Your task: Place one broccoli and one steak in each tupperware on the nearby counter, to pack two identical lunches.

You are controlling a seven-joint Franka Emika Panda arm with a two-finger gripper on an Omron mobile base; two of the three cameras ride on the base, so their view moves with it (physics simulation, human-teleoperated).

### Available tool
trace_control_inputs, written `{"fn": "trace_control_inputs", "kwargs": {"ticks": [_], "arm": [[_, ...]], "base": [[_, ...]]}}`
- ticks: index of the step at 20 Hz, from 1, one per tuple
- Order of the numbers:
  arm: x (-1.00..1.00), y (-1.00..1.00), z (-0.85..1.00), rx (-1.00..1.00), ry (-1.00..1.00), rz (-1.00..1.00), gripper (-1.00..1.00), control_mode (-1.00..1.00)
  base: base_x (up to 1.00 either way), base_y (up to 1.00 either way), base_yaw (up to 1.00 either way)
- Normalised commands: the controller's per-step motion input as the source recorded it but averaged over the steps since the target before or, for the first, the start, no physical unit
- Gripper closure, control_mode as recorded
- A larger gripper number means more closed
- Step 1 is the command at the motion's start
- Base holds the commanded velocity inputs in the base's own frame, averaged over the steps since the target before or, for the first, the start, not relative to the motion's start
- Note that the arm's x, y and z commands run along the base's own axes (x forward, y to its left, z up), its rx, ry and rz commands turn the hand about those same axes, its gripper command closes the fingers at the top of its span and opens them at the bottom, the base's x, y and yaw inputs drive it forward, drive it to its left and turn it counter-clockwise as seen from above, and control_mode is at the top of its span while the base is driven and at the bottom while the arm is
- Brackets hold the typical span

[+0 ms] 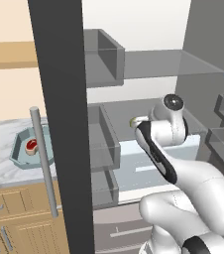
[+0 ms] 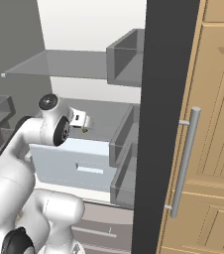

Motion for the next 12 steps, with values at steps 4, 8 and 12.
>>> {"fn": "trace_control_inputs", "kwargs": {"ticks": [4,8,12], "arm": [[0.42,0.0,-0.19,0.0,0.1,-0.04,-1.0,-1.0],[0.38,0.0,-0.29,0.0,0.08,-0.03,-1.0,-1.0],[0.18,0.0,-0.46,0.0,0.05,-0.03,-1.0,-1.0]], "base": [[0.0,0.0,0.0],[0.0,0.0,0.0],[0.0,0.0,0.0]]}}
